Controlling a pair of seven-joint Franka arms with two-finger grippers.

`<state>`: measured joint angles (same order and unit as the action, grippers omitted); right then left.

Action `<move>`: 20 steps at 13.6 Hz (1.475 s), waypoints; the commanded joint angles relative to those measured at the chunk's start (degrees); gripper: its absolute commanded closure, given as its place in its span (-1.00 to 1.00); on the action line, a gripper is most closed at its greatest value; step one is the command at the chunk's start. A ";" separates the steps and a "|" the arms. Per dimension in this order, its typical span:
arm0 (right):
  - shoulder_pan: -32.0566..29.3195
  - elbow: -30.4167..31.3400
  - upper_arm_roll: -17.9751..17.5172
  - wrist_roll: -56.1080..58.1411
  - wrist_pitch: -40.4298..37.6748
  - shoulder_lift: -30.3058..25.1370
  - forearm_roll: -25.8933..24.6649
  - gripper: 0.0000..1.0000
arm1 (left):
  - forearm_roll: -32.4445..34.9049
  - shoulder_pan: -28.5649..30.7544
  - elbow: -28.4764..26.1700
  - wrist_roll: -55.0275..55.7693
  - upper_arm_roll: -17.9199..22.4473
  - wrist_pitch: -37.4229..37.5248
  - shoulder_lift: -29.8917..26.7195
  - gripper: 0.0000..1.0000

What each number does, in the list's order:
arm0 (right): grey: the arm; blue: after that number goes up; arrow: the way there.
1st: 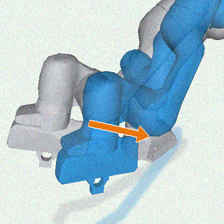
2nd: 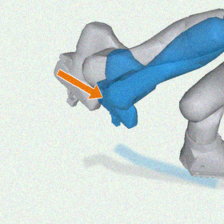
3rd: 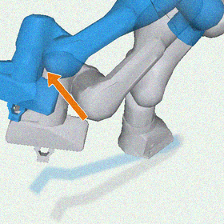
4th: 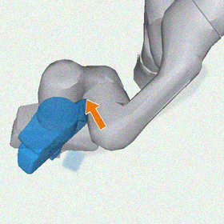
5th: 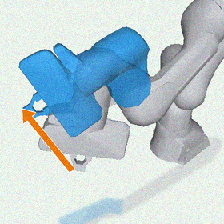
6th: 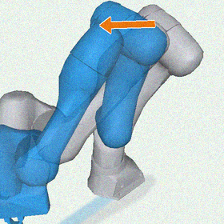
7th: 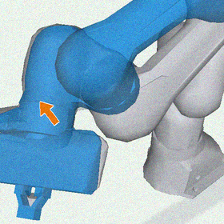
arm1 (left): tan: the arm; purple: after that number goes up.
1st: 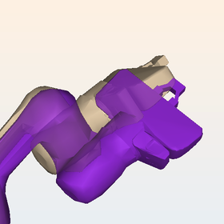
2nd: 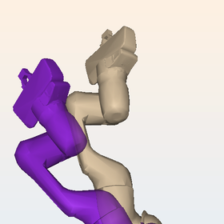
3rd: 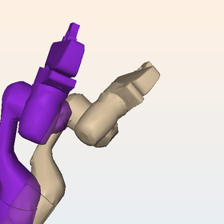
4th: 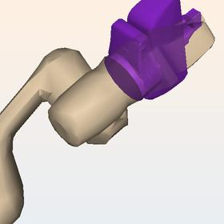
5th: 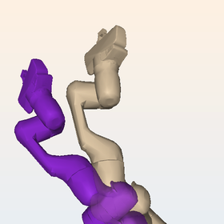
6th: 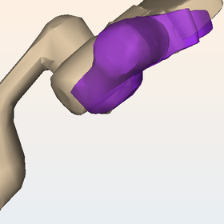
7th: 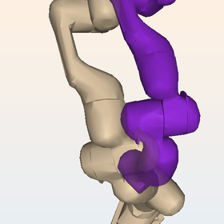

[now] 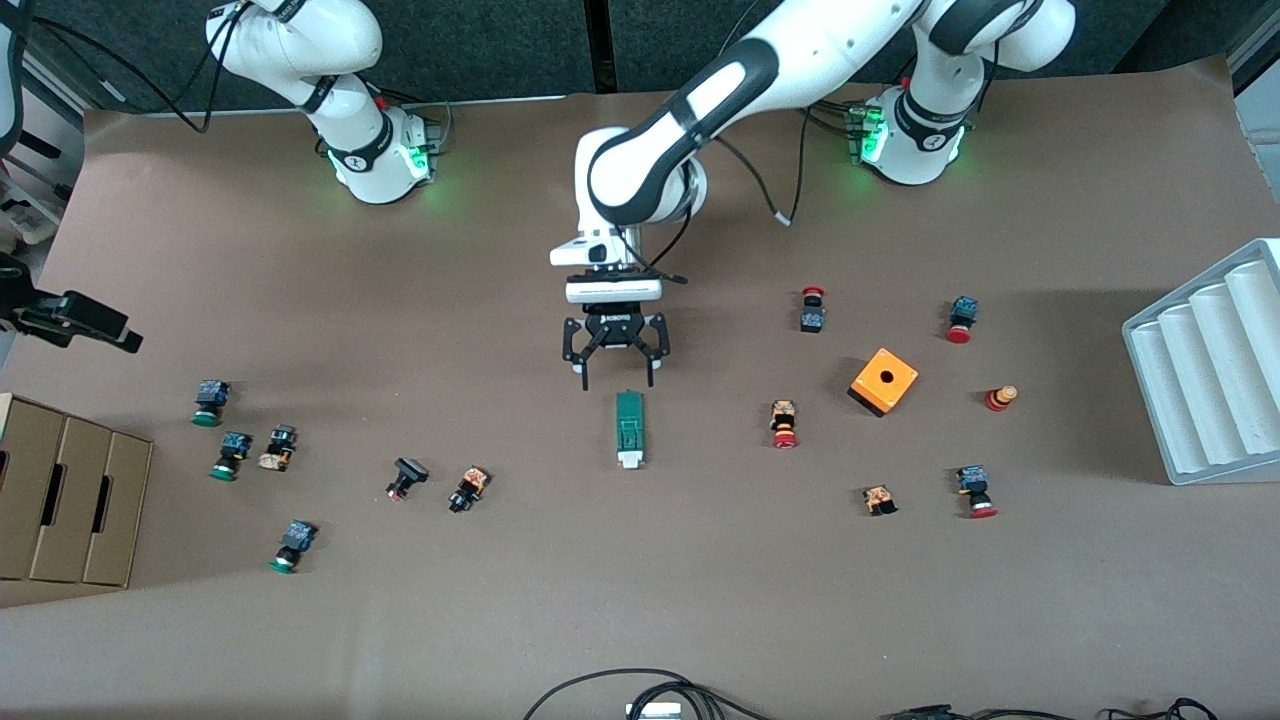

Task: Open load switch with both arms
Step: 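Lower the left gripper and grasp the green switch base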

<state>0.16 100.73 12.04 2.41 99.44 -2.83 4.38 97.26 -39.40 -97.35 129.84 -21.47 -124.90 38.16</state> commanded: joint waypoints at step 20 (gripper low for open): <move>13.80 -19.51 -2.37 -22.07 -0.30 24.44 7.13 -0.98 | 19.89 -4.28 5.32 11.93 0.73 13.89 18.88 -0.99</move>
<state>12.97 86.58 9.27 -15.57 100.07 17.82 9.15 116.21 -42.55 -93.73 140.81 -21.35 -111.87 56.11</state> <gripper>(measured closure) 0.009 0.000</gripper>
